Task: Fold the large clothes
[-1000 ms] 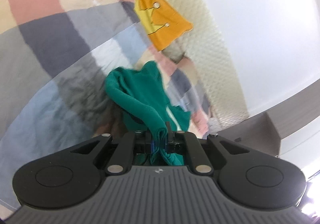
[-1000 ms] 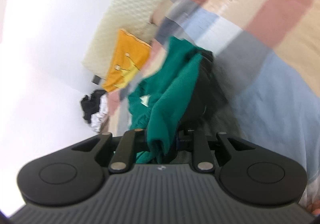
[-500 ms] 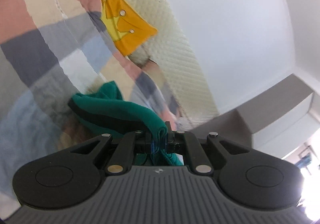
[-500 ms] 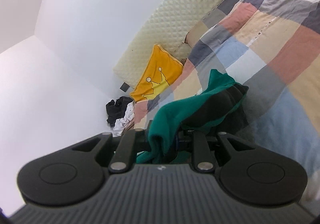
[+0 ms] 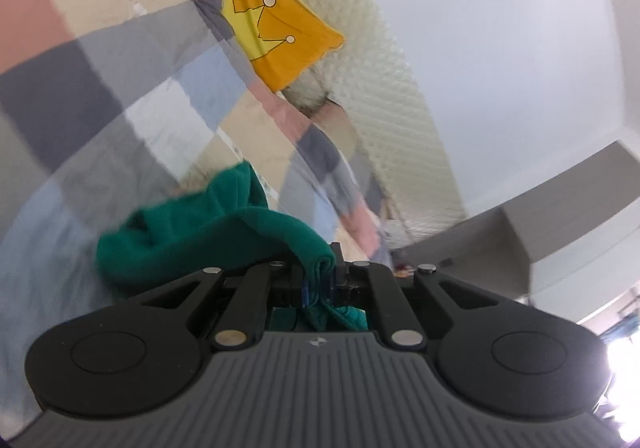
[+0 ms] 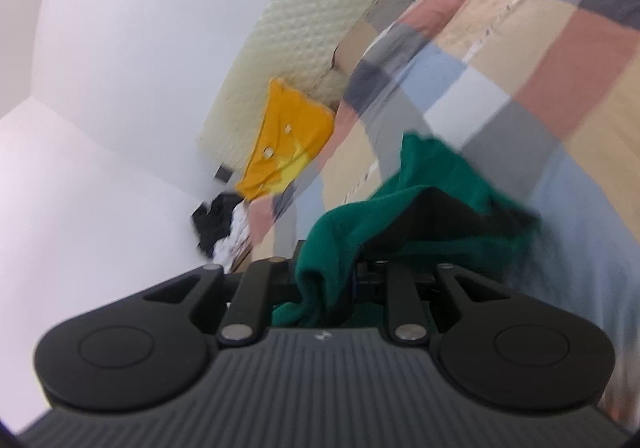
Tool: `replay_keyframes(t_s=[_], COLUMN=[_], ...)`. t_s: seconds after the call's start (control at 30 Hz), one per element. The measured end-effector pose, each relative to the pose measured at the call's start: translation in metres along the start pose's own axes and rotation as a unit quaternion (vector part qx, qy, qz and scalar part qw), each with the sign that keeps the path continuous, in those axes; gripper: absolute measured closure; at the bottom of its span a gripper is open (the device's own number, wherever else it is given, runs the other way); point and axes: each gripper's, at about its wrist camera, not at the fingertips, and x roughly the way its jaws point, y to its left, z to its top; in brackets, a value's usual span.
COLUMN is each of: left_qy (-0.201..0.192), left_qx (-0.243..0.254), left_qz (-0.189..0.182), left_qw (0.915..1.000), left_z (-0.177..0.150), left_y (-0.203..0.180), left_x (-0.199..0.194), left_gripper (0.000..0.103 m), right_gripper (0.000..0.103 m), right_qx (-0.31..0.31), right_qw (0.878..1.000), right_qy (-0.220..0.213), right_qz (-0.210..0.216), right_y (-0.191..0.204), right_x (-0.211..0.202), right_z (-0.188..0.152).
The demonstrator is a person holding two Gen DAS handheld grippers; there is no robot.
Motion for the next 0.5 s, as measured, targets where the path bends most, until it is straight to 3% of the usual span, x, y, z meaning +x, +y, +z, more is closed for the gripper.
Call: replay_keyframes(t_s=[0.33, 0.5], left_qy=[-0.022, -0.025], left_qx=[0.086, 0.125], left_qz=[0.079, 0.099], left_qw=[0.9929, 0.9869], left_z=[0.098, 0.130], left_y=[-0.035, -0.017], left_x=[0.156, 0.242], left_gripper=[0.093, 0.093], right_gripper=[0.080, 0.080], right_qx=[0.015, 0.003], right_qw=[0.996, 0.992], right_qy=[-0.032, -0.037], right_qz=[-0.082, -0.119], right_y=[0.002, -0.025], right_x=[0.143, 0.221], right_z=[0.086, 0.109])
